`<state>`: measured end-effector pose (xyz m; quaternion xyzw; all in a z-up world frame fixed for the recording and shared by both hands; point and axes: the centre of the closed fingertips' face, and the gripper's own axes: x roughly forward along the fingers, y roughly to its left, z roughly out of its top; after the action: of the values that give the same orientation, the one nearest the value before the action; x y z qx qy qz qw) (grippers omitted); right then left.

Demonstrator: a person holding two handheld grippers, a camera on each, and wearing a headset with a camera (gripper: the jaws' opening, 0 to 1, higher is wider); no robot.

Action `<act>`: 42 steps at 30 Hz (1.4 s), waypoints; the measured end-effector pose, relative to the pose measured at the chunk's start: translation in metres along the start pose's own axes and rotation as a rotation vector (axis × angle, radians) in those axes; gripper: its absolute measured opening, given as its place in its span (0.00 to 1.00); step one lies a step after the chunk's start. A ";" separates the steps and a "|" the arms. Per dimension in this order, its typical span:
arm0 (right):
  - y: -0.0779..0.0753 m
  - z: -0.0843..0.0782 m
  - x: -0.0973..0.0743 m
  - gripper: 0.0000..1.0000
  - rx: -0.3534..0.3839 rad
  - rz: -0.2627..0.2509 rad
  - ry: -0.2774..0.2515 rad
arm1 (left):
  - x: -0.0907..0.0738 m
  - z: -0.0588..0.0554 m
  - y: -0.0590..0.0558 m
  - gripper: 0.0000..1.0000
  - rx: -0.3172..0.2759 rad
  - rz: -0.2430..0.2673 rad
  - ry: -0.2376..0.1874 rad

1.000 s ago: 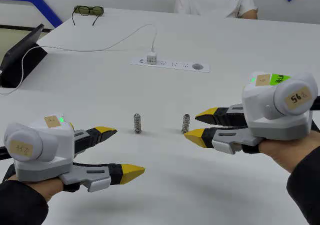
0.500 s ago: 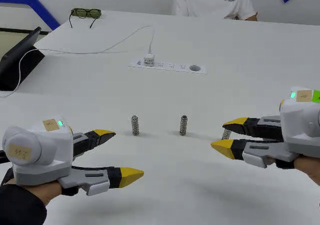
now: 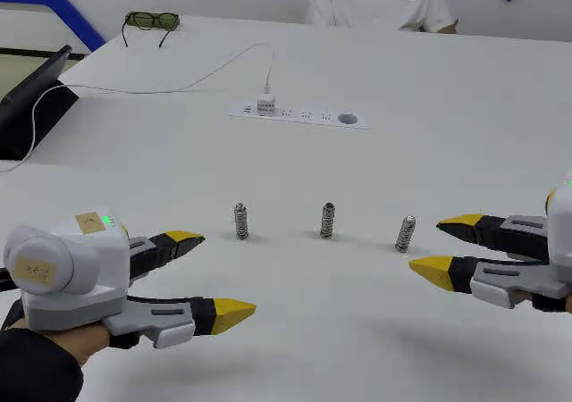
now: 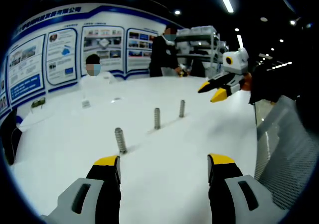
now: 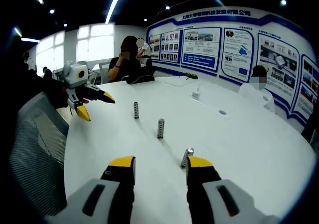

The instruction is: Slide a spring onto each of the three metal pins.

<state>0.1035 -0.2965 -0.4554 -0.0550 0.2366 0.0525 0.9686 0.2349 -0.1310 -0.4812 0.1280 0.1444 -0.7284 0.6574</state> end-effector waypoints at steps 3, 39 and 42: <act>-0.004 -0.005 -0.002 0.46 0.011 -0.009 -0.002 | 0.000 0.000 0.001 0.72 -0.002 0.001 0.000; -0.012 -0.019 -0.014 0.64 0.037 -0.038 -0.025 | -0.002 -0.004 0.004 0.74 -0.020 0.018 -0.001; -0.013 -0.018 -0.015 0.66 0.034 -0.044 -0.027 | -0.002 -0.004 0.005 0.75 -0.024 0.022 -0.001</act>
<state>0.0842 -0.3130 -0.4635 -0.0428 0.2229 0.0276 0.9735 0.2401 -0.1279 -0.4842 0.1213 0.1511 -0.7195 0.6669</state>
